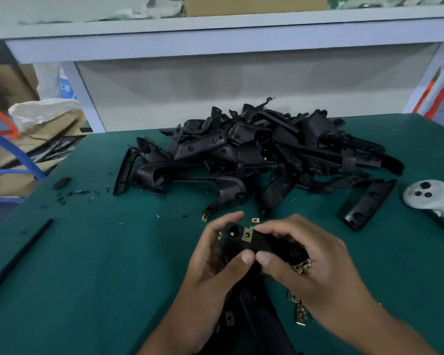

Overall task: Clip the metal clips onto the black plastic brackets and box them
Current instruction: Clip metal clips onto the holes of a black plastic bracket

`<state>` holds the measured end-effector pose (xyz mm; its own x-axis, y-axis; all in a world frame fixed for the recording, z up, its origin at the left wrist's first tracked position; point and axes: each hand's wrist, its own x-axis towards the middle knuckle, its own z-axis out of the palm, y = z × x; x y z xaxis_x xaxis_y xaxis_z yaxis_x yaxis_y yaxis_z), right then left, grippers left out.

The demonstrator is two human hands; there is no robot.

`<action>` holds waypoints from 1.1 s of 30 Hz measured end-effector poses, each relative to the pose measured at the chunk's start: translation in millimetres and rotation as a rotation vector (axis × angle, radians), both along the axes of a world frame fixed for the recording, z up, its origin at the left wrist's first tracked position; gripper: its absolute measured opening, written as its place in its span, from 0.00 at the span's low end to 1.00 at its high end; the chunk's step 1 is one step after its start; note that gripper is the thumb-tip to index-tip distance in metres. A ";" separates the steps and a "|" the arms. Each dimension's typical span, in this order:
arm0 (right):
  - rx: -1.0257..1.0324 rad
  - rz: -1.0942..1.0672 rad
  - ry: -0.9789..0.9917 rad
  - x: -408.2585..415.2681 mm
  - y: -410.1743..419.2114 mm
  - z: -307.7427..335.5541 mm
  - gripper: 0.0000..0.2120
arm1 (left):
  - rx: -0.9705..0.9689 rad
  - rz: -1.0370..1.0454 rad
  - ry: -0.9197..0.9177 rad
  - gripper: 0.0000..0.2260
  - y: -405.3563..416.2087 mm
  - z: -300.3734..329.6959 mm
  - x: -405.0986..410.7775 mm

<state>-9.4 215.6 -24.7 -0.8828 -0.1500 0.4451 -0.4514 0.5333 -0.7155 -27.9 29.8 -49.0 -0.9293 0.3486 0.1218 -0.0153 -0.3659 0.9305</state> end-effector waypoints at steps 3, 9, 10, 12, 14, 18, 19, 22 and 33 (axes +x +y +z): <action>-0.074 0.063 -0.132 -2.4 6.6 -8.5 0.14 | 0.021 0.013 -0.013 0.21 -0.3 0.7 -1.4; 0.149 -0.063 -0.174 -11.7 23.0 -23.1 0.14 | 0.313 0.263 -0.336 0.12 -15.8 10.9 -22.3; 0.294 -0.020 -0.182 -11.0 22.8 -26.5 0.17 | 0.349 0.277 -0.351 0.10 -19.1 11.6 -24.9; 0.475 0.087 -0.192 -8.6 20.7 -33.3 0.23 | 0.367 0.261 -0.365 0.08 -21.9 11.6 -25.2; 0.512 0.129 -0.199 -6.6 18.4 -35.4 0.27 | 0.331 0.239 -0.358 0.09 -21.2 9.3 -21.2; 0.499 0.108 -0.149 -7.9 17.9 -33.0 0.21 | 0.269 0.156 -0.270 0.11 -17.2 5.5 -16.1; 0.499 0.103 -0.140 -8.1 17.9 -32.5 0.18 | 0.253 0.138 -0.258 0.11 -16.8 5.8 -15.6; 0.393 0.089 -0.147 -8.1 15.1 -32.6 0.14 | 0.236 0.059 -0.266 0.19 -16.7 7.3 -15.0; -0.793 0.077 -0.513 -15.1 16.2 -11.5 0.14 | 0.104 0.000 -0.181 0.28 -5.9 0.2 -9.0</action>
